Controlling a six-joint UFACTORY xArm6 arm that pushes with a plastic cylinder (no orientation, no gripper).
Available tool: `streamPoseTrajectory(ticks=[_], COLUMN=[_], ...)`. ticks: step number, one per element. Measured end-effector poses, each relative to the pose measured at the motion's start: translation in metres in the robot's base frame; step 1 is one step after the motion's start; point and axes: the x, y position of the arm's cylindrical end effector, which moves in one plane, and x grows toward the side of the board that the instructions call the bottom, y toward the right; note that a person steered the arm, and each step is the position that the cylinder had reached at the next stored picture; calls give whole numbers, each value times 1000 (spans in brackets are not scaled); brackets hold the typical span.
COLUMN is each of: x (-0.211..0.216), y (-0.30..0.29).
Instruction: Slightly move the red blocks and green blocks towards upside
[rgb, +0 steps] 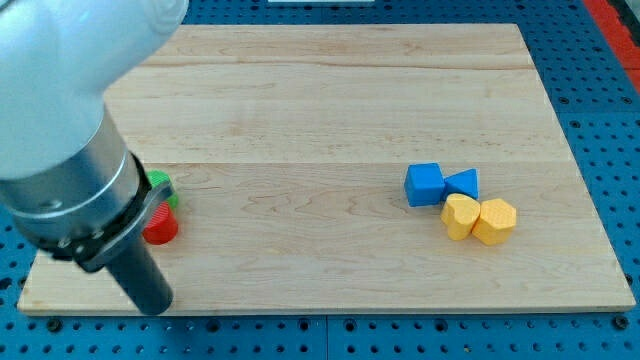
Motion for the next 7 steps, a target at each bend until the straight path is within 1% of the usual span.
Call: streamPoseTrajectory(ticks=[1,2,5,6,7], x=[-12,-56,-105,-113,-136], y=[-75,-75,-69,-83,-129])
